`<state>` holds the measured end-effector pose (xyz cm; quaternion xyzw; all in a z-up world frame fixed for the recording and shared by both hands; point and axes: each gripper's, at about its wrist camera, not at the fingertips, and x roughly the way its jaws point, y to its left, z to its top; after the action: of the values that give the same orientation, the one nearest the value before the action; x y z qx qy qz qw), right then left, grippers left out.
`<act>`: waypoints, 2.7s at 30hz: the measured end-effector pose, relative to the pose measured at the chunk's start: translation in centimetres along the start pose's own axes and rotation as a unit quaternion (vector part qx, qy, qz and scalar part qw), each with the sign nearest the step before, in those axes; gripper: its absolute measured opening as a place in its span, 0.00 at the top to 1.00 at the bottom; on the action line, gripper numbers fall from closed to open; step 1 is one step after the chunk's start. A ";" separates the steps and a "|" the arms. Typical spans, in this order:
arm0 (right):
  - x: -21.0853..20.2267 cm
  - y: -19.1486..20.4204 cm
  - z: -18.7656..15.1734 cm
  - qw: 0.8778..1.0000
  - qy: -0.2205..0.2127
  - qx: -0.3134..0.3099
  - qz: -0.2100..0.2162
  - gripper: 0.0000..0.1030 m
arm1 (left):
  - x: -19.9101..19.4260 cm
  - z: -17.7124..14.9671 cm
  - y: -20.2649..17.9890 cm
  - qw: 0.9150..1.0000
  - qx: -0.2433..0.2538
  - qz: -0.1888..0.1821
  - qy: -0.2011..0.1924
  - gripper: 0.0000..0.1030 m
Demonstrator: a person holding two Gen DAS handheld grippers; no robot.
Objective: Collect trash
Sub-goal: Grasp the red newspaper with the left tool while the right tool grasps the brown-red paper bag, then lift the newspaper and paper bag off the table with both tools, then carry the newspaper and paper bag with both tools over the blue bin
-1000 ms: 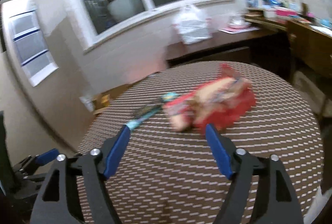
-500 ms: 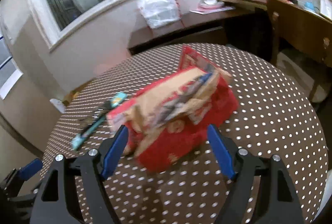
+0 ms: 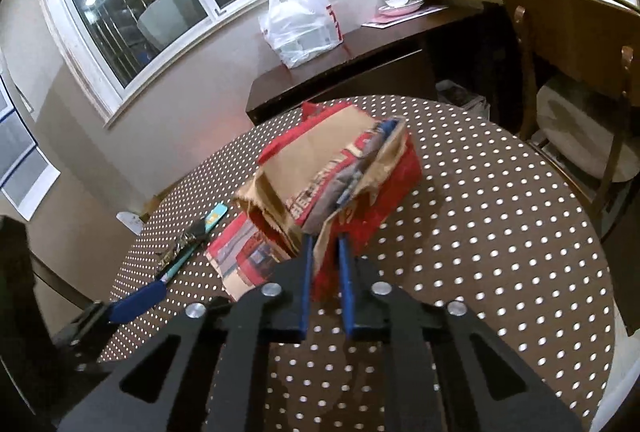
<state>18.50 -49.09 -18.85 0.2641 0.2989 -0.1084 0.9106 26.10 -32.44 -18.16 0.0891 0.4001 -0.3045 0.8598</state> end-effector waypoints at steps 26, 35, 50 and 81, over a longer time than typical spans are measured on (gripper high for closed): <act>1.5 -1.5 0.3 0.998 0.033 0.011 0.044 0.94 | 3.0 0.3 -1.0 0.993 -0.066 -0.099 0.025 0.74; 1.8 -1.5 0.4 0.998 0.043 0.010 0.050 0.95 | 4.8 1.2 -0.3 0.986 -0.103 -0.130 0.018 0.83; -2.9 2.7 0.4 0.994 0.013 -0.011 0.106 0.96 | -4.7 -0.1 1.6 0.990 -0.080 -0.082 -0.086 0.98; -6.5 34.6 -13.6 0.927 0.126 -0.180 0.305 0.96 | -30.5 -17.2 25.7 0.935 -0.251 0.093 -0.233 0.99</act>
<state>18.97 -12.46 -9.81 0.1854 0.3307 0.2647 0.8867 15.39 8.68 -9.30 -0.1662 0.2421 -0.1252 0.9477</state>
